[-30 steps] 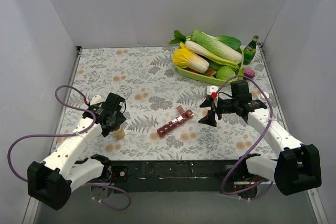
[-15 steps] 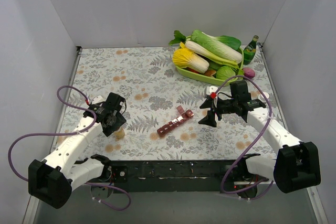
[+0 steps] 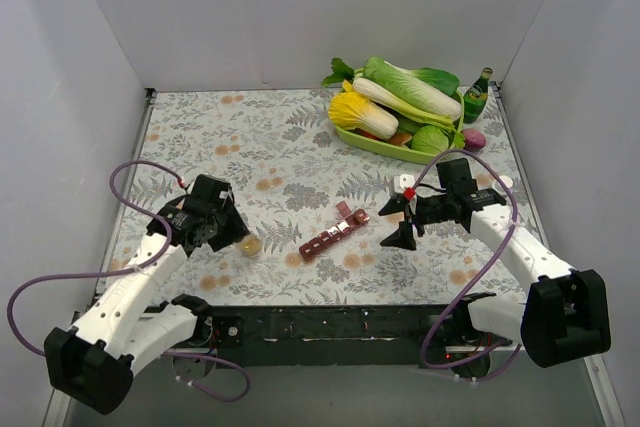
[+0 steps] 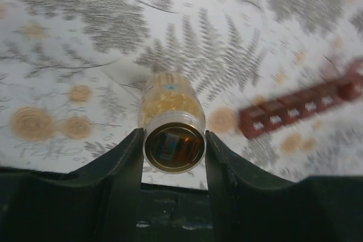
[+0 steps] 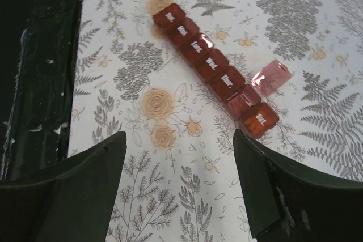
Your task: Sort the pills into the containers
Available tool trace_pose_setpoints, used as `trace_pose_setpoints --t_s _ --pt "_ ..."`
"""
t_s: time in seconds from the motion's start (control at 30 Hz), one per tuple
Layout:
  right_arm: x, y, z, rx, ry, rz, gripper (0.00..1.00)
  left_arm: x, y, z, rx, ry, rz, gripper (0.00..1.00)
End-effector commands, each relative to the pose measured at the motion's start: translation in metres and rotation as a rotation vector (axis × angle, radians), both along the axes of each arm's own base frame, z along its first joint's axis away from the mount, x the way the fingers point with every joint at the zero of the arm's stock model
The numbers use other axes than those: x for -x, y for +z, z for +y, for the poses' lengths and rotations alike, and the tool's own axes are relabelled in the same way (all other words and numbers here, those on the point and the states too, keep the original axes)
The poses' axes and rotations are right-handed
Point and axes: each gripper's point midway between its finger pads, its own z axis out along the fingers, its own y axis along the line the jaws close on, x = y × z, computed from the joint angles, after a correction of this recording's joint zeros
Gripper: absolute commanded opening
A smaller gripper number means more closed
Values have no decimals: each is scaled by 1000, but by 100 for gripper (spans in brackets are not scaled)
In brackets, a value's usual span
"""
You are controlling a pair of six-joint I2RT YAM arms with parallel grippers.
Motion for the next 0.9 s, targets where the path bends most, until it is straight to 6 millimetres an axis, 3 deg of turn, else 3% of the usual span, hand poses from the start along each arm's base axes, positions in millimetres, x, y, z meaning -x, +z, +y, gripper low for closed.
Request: trace_pose_setpoints --t_s 0.0,0.07,0.17,0.2,0.23,0.27,0.33,0.4,0.5,0.67,0.87 --pt "29 27 11 -85 213 -124 83 -8 85 -95 393 -553 -299 0" --pt "41 33 18 -81 280 -150 84 11 109 -127 591 -730 -306 0" --pt "39 51 33 -51 293 -167 84 17 137 -160 725 -896 -357 0" --pt "26 57 39 -20 224 -150 84 15 143 -168 725 -928 -381 0" --pt "27 66 48 -15 204 -141 84 12 156 -177 714 -957 -418 0" --pt "21 71 53 -11 167 -143 84 13 149 -193 703 -988 -383 0" --pt "14 83 61 -27 94 -143 84 10 162 -210 705 -1023 -408 0" --pt "8 90 64 -39 42 -152 84 6 156 -227 695 -1033 -377 0" --pt "3 89 62 -19 5 -148 84 -2 159 -241 703 -1024 -391 0" --pt "15 82 65 -65 6 -60 83 -9 164 -254 753 -977 -404 0" --pt "10 84 68 -91 -47 -15 77 -19 171 -253 770 -893 -471 0"
